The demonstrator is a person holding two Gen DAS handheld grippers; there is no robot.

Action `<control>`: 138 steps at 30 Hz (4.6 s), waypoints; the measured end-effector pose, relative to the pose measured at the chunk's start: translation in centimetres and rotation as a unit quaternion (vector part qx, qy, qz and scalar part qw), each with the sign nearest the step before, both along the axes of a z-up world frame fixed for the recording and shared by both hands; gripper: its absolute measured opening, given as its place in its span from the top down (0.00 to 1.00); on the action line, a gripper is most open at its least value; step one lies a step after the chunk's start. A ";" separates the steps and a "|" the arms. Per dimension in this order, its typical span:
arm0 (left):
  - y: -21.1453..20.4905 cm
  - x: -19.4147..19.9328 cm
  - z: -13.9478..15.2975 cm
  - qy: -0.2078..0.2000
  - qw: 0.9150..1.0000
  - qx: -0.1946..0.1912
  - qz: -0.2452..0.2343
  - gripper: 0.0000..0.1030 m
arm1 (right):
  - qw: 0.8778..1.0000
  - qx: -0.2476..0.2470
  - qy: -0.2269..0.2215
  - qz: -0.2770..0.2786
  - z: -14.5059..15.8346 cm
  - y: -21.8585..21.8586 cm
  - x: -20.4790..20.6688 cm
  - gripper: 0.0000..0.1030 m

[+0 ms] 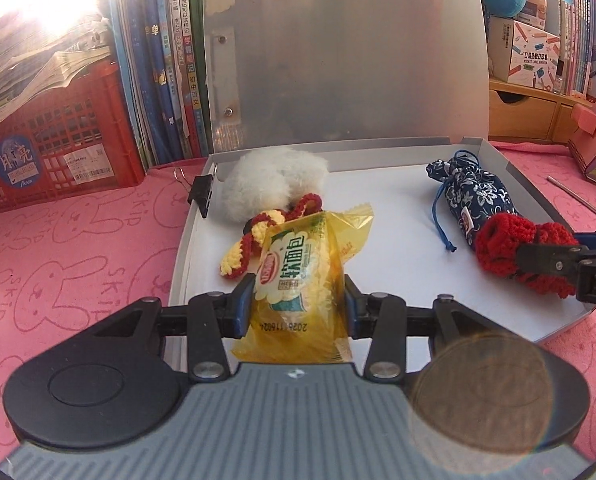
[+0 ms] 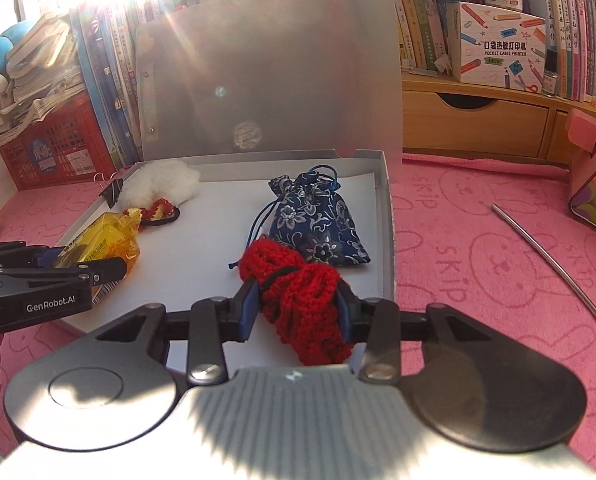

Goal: Organize objects
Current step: 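Open the left tool to drop the bread bag while the right tool releases the crochet piece, then move the left tool to the green checked cloth while the right tool approaches the purple fluffy toy, then close the left tool on the green checked cloth while the right tool grasps the purple fluffy toy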

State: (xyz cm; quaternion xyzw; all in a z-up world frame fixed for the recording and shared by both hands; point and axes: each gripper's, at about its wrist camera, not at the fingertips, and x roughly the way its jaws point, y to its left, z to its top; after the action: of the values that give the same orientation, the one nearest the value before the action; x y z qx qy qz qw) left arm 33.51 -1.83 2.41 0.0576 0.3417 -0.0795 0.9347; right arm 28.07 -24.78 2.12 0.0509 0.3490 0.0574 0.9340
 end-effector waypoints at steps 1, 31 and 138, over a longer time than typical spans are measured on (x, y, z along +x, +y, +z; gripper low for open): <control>0.0 0.1 -0.1 0.001 1.000 0.000 0.001 0.53 | 1.000 0.001 0.000 -0.001 0.0 0.0 0.1 0.58; 0.4 2.0 -0.7 0.020 0.999 0.003 0.033 0.52 | 0.999 0.003 0.001 -0.042 -0.3 -1.3 2.5 0.53; -1.4 -25.2 -2.7 -0.079 0.990 -0.046 -0.108 0.09 | 0.991 -0.087 -0.084 0.051 -2.4 1.0 -21.3 0.15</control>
State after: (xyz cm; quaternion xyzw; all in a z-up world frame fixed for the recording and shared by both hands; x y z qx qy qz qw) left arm 8.28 -3.19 -0.32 0.0574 0.2549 -0.1908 0.9462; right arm 6.80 -23.75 -0.33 -0.0530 0.2747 0.0784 0.9569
